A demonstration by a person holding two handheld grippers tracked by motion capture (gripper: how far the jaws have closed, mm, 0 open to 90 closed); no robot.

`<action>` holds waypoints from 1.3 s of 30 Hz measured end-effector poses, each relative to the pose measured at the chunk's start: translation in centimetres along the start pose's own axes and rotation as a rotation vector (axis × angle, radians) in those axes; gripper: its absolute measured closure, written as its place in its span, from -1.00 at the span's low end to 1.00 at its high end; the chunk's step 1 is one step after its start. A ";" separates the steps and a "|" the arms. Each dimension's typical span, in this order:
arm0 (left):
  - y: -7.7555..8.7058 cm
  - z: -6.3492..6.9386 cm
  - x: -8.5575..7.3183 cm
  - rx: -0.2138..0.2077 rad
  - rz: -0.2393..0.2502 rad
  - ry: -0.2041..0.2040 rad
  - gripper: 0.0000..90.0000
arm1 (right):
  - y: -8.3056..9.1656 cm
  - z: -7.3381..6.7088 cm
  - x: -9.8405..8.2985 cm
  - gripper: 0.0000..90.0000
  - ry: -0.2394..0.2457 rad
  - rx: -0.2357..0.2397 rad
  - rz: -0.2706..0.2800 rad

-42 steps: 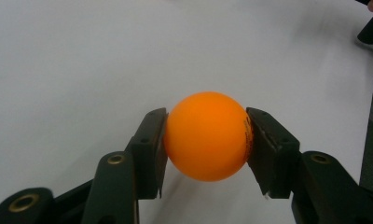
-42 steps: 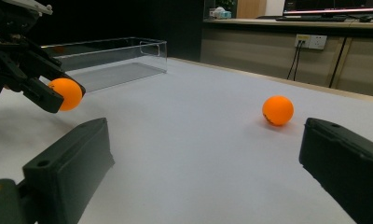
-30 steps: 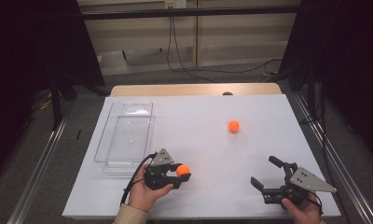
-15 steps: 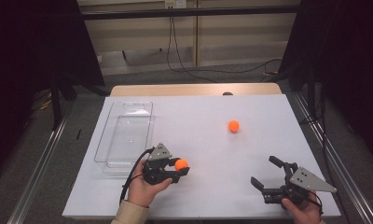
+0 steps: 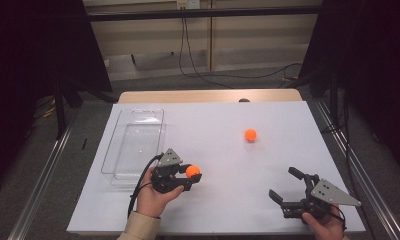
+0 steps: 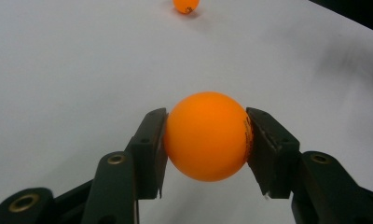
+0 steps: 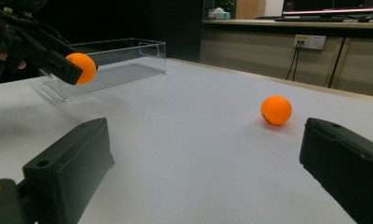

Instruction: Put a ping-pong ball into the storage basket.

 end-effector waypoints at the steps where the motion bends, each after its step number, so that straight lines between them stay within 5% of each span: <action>1: 0.0 0.0 0.1 0.002 0.003 0.002 0.13 | 0.0 0.0 0.0 -0.96 0.000 0.001 0.000; 39: 0.6 -1.6 1.4 0.042 0.007 0.049 0.13 | 0.1 0.0 0.1 -0.96 -0.001 0.001 0.008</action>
Point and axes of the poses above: each handheld gripper's, and its own axes: y roughly backward along the jaws, x roughly out of its top, z roughly to its right, the point moved 8 cm from there along -y, roughly forward along the jaws, and after that the axes turned 3 degrees about z, right-handed, at the moved point
